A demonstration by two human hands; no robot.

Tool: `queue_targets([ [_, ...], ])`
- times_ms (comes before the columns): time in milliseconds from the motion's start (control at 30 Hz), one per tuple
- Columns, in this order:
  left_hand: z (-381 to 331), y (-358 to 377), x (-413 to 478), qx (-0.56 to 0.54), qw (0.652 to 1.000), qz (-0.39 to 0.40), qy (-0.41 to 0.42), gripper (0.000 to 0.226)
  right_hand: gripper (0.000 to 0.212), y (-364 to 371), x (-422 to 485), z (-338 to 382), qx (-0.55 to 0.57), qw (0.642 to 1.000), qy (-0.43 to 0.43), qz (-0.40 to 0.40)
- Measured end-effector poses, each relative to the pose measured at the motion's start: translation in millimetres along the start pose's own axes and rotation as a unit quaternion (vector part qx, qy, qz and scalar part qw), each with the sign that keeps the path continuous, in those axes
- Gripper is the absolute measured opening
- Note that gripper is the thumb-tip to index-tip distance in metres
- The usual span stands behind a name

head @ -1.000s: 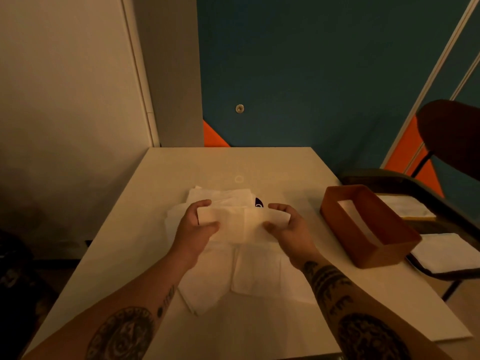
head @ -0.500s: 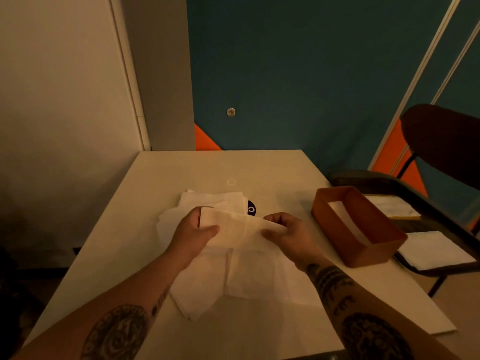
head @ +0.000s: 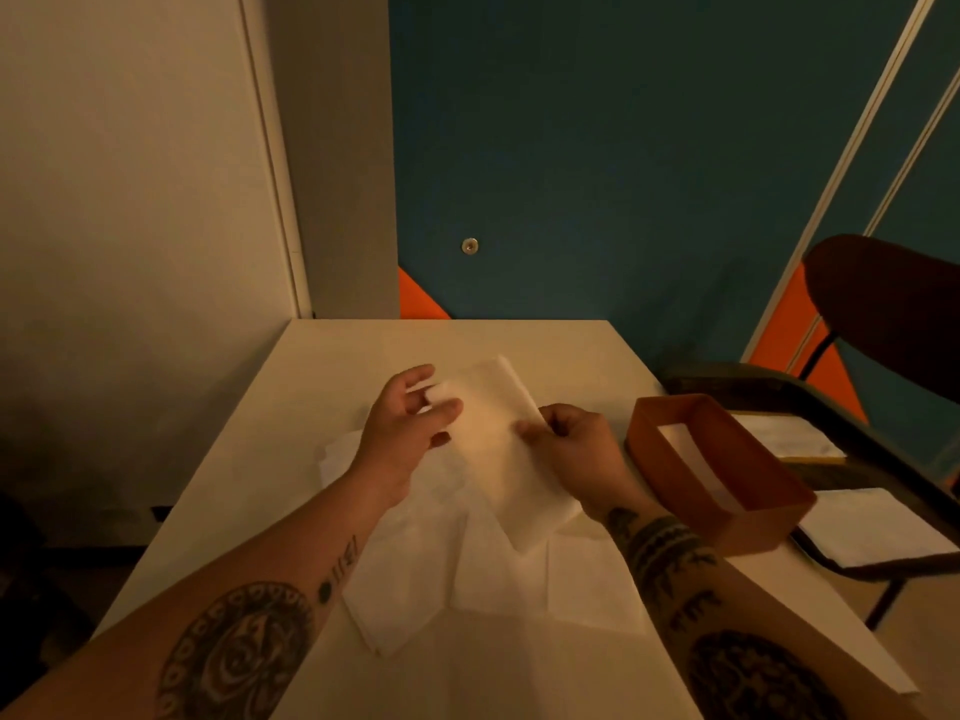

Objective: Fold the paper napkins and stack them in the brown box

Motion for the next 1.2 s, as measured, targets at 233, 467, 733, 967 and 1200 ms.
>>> queue_targets([
  [233,12.4,48.4,2.6,0.068,0.996,0.045,-0.046,0.026,0.012,-17.9,13.4,-5.4,0.092,0.995,0.049,-0.008],
  [467,10.9,125.4,17.7,0.051,0.996,0.057,-0.036,0.016,0.016,-94.9,27.5,-6.5,0.041,0.996,0.059,-0.048],
  [733,18.7,239.1,25.8,0.081,0.991,0.104,-0.026,0.023,0.016,-198.3,53.2,-19.7,0.024,0.993,0.073,-0.092],
  [967,45.9,281.3,22.7,0.161,0.983,0.087,0.000,0.051,0.016,-235.6,74.6,-51.6,-0.017,0.988,0.117,-0.099],
  [1200,75.3,281.1,17.4,0.213,0.963,0.147,-0.077,0.081,0.036,-233.0,95.7,-77.9,-0.056,0.983,0.133,-0.110],
])
Point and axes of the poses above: each hand's wrist, its own x-axis towards the middle knuckle, its own y-axis out of the palm, z = x × y, the point moved 3 cm from there along x, towards the middle knuckle, and after that the axes turned 15 degrees about y, right-handed, at the moved point
